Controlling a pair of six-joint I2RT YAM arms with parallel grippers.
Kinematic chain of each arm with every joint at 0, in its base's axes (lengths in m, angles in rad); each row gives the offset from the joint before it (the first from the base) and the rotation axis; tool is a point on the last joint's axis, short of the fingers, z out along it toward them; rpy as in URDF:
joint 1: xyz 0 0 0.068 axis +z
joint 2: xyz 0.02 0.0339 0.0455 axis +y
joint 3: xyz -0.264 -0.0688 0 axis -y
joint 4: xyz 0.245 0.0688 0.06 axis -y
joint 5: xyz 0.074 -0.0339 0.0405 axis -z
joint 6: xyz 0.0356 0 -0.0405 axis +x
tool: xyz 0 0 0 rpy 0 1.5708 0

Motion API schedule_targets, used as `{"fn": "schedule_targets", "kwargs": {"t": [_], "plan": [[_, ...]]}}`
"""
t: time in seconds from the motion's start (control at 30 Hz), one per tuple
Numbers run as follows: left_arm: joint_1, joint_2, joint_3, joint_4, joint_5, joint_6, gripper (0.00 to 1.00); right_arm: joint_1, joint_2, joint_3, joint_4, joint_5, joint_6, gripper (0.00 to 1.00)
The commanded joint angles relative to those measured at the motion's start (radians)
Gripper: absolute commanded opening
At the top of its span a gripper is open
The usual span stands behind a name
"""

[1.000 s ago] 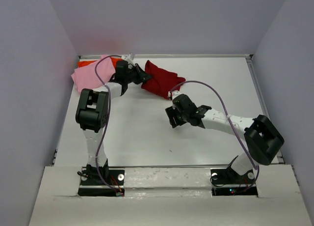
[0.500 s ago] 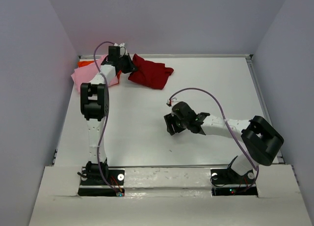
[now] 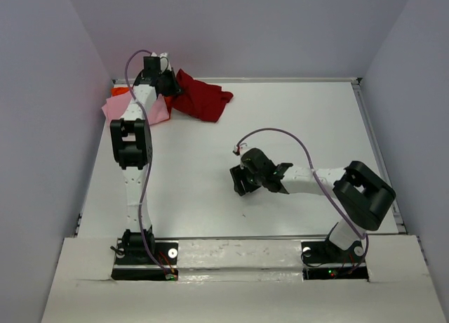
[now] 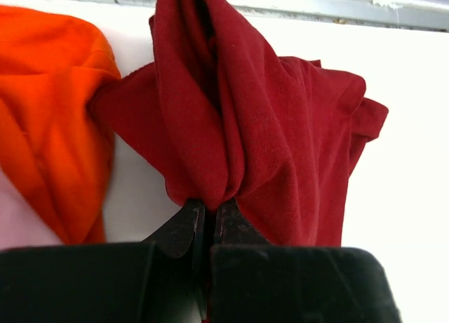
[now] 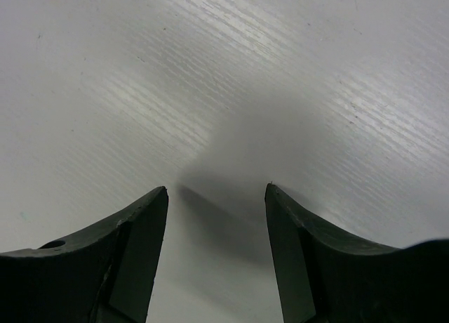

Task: Fold and stack the t-shirts
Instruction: Place the square-folded T-shirt at the corner of the board.

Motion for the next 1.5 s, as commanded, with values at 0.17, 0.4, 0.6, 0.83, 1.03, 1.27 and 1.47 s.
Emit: {"fn": "schedule_targets", "kwargs": {"t": [0.17,0.4,0.6,0.83,1.03,1.27,1.47], "plan": [[0.02,-0.098,0.126,-0.01,-0.024,0.025,0.0,0.031,0.025,0.008,0.056,-0.02,0.022,0.63],[0.01,-0.13,0.137,-0.024,-0.046,0.036,0.0,0.04,0.036,0.005,0.088,-0.022,0.025,0.62],[-0.008,-0.143,0.146,-0.023,-0.024,0.028,0.0,0.05,0.046,0.011,0.093,-0.022,0.026,0.62],[-0.03,-0.167,0.167,-0.043,-0.064,0.042,0.0,0.059,0.056,0.014,0.091,-0.022,0.029,0.62],[-0.005,-0.23,0.147,-0.049,-0.076,0.048,0.0,0.068,0.072,0.022,0.097,-0.022,0.032,0.62],[0.056,-0.288,0.103,-0.049,-0.066,0.05,0.0,0.086,0.089,0.031,0.1,-0.022,0.032,0.62],[0.063,-0.305,0.106,-0.046,-0.059,0.047,0.0,0.086,0.123,0.036,0.116,-0.057,0.039,0.61]]}}
